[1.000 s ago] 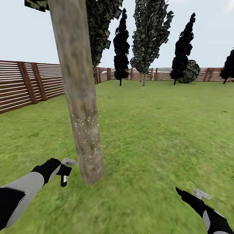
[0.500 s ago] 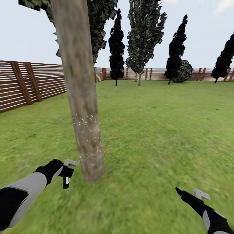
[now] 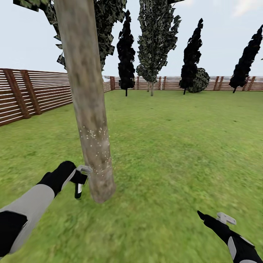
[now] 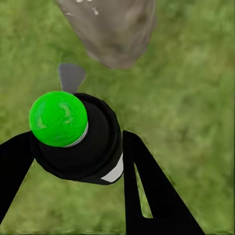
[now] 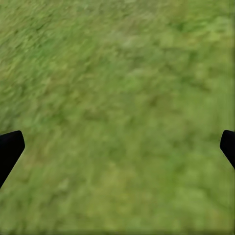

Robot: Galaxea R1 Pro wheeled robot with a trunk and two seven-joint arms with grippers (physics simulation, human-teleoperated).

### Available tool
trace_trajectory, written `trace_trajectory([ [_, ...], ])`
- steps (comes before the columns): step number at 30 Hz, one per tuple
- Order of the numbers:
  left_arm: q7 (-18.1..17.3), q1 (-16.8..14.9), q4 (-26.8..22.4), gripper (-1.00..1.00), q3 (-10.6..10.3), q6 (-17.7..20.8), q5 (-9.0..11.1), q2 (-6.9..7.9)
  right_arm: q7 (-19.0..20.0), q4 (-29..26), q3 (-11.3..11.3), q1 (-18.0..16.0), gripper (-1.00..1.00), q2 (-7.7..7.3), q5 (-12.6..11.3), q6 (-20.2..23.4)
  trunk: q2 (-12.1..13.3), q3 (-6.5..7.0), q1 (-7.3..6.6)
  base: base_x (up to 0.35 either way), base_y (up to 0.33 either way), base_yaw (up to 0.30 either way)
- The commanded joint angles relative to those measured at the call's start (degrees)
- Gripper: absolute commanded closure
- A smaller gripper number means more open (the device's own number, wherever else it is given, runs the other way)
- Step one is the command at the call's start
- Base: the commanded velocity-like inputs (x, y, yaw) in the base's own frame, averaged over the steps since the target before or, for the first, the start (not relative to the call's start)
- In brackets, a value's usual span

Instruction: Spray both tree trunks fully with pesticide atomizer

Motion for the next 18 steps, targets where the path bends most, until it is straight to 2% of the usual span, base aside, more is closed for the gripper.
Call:
trace_trajectory([
  [1,0.0,-0.1,-2.2,1.0,0.0,2.6,0.2,0.78,0.0,0.0,0.0,0.0,-1.0,0.0,0.0,0.0,0.0,-0.01,0.0,0.0,0.0,-0.001],
  [2,0.0,-0.1,-4.4,1.0,0.0,4.8,0.1,1.51,0.0,0.0,0.0,0.0,-1.0,-0.01,0.0,0.0,0.0,-0.01,0.0,0.0,0.0,0.0],
  [4,0.0,-0.4,-7.1,1.0,0.0,6.6,0.2,2.77,0.0,0.0,0.0,0.0,-1.0,0.0,0.0,0.0,0.0,-0.01,0.0,0.0,0.0,0.0],
  [5,-0.1,-1.8,-7.8,1.0,0.0,7.0,0.1,3.18,0.0,0.0,0.0,0.0,-1.0,-0.03,0.0,0.0,0.0,-0.01,0.0,0.0,0.0,0.0],
  [15,-1.1,-11.7,-7.8,1.0,-0.1,8.2,0.4,3.21,0.0,0.0,0.0,0.0,-1.0,-0.02,0.0,0.0,0.0,-0.01,0.0,0.0,0.0,0.0],
  [18,-1.5,-13.3,-7.7,1.0,-0.1,8.3,0.5,3.2,0.0,0.0,0.0,0.0,-1.0,-0.05,0.0,0.0,0.0,-0.01,0.0,0.0,0.0,0.0],
])
